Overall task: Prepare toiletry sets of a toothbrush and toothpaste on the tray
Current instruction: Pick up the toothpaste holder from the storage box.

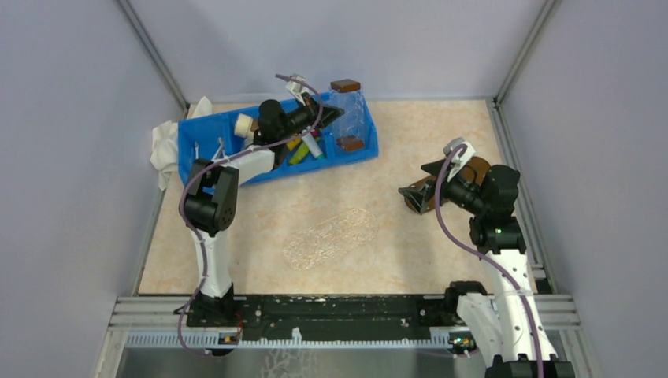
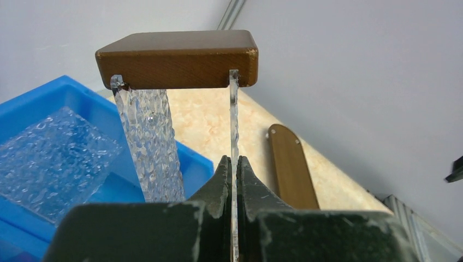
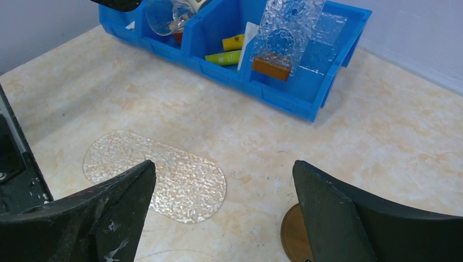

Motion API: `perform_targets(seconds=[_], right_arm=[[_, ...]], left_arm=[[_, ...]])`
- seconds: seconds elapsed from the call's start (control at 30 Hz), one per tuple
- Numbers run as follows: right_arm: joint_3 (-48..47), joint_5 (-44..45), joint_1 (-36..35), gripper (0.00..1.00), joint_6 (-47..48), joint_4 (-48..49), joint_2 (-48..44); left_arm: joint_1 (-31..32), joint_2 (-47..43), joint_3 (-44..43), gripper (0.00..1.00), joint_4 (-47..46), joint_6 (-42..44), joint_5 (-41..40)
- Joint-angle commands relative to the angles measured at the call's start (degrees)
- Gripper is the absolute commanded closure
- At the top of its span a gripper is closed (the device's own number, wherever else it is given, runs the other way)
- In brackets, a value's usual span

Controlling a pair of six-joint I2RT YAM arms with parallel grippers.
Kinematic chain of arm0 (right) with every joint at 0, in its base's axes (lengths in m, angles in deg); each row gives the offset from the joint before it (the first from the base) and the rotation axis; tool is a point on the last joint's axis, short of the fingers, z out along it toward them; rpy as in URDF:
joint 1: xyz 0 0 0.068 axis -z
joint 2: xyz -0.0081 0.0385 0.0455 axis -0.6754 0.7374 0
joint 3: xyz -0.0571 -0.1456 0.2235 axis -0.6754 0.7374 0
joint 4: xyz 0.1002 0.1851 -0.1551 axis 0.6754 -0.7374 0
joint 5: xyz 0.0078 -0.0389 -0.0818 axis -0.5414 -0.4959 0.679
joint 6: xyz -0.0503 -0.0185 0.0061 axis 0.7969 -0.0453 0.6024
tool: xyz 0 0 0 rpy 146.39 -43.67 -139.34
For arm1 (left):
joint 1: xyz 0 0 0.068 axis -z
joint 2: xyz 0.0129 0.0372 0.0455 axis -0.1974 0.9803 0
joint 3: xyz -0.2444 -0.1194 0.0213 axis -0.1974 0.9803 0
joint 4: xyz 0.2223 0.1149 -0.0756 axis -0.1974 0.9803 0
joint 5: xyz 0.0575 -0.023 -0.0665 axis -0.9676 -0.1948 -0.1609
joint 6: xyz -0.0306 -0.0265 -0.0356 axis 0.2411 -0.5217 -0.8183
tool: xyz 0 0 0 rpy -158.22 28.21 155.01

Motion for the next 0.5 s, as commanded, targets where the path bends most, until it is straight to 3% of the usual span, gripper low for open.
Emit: perform_targets(seconds=[0.0, 0.47], right_arm=[[0.3, -2.9, -0.4, 0.05, -1.4, 3.7, 0.6], [2.2, -5.7, -3.5, 0.16, -6.2, 9.4, 6.7]], left_arm=[[0.3, -4.2, 2.0, 1.00, -11.4, -5.6, 1.3], [2.5, -12.1, 19.6, 1.00, -29.8, -21.6, 3.4]])
